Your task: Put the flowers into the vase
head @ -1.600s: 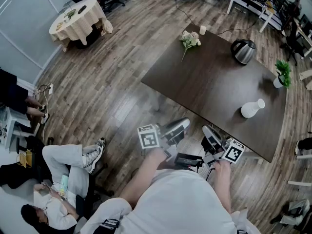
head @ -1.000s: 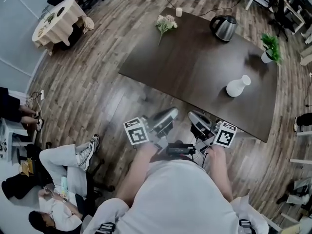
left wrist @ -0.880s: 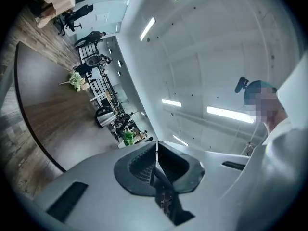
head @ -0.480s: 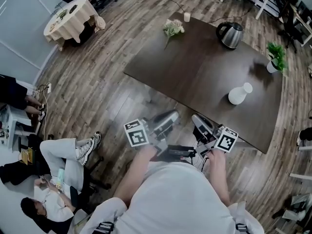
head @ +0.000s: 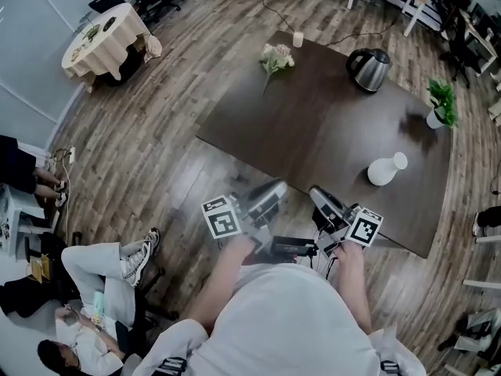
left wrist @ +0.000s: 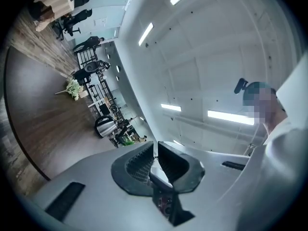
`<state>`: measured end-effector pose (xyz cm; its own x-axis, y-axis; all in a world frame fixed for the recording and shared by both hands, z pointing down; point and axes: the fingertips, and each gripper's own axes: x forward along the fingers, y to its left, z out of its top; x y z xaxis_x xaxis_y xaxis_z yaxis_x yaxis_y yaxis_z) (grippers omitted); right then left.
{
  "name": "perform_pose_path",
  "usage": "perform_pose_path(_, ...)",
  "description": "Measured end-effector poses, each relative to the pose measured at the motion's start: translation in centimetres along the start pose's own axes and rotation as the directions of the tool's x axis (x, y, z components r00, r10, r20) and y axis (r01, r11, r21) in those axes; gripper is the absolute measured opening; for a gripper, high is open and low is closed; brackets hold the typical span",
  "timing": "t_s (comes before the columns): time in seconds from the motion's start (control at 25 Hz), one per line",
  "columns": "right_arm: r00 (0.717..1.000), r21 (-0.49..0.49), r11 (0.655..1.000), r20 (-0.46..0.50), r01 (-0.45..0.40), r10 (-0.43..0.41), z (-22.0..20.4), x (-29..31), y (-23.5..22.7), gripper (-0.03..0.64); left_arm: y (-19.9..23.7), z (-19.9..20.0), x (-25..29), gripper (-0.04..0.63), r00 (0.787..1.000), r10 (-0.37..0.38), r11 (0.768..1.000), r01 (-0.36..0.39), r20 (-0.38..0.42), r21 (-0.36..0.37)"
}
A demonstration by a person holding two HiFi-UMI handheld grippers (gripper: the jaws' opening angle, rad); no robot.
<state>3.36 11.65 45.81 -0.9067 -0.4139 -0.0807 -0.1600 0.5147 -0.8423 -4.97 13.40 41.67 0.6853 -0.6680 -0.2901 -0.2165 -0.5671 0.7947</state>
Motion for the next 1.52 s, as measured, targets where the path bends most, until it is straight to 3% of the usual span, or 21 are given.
perform_pose_path(0.16,0.999,0.009,0.999,-0.016,0.031,-0.031,1.1,3.9,-1.6,0.094,2.6,3.7,0.4,0.015,1.000,-0.020,1.000,0.020,0.000,-0.015)
perform_pose_path(0.6,0.994,-0.031,0.995,-0.055,0.094,-0.096,3.4,16.7,-5.0,0.098,10.7,15.2,-1.6,0.015,0.999,-0.018,0.999,0.020,0.031,-0.043)
perform_pose_path(0.96,0.979,-0.018,0.983,-0.078,0.185,-0.186,2.8,20.2,-7.0,0.098,14.2,18.8,-2.1,0.015,0.999,-0.044,0.995,0.046,0.032,-0.090)
perform_pose_path(1.28,0.976,0.008,0.980,-0.084,0.201,-0.200,4.1,21.4,-9.2,0.098,16.4,18.9,-1.1,0.015,1.000,-0.025,0.993,0.026,0.011,-0.113)
perform_pose_path(1.52,0.981,0.025,0.985,-0.102,0.168,-0.165,6.4,23.3,-11.8,0.098,18.4,20.3,1.1,0.015,1.000,0.012,0.995,-0.013,-0.007,-0.097)
